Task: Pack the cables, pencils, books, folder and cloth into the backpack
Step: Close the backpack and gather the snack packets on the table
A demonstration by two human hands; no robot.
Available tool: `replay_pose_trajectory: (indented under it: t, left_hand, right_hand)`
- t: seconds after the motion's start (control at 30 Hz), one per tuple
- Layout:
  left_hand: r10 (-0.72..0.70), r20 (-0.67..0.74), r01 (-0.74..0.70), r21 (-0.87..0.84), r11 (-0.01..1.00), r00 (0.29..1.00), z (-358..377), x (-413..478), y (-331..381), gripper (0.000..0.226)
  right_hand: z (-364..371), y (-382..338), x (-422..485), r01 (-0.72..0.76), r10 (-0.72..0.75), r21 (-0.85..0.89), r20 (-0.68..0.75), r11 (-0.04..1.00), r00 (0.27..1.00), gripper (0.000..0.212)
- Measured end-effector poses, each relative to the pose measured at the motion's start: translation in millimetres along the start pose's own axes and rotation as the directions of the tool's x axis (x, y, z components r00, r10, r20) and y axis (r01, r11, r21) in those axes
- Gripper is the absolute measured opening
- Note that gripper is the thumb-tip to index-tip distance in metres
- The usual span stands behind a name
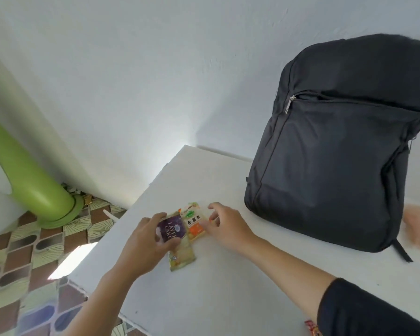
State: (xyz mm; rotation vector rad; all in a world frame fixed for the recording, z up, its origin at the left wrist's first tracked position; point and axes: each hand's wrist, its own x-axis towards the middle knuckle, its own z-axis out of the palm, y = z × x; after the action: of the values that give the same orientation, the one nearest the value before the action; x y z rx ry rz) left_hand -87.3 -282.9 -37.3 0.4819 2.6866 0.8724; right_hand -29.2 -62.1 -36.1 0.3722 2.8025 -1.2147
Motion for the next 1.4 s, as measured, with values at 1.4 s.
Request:
replay_pose_trajectory:
  t: [1.4]
  left_hand:
    - [0.789,-0.363,-0.843,-0.419,0.338,0.496,-46.5,87.0,398.7,0.021]
  right_hand:
    - [-348.7,8.7,-83.9,0.428,-0.175,0.081,-0.833,0.9,0.526,0.03]
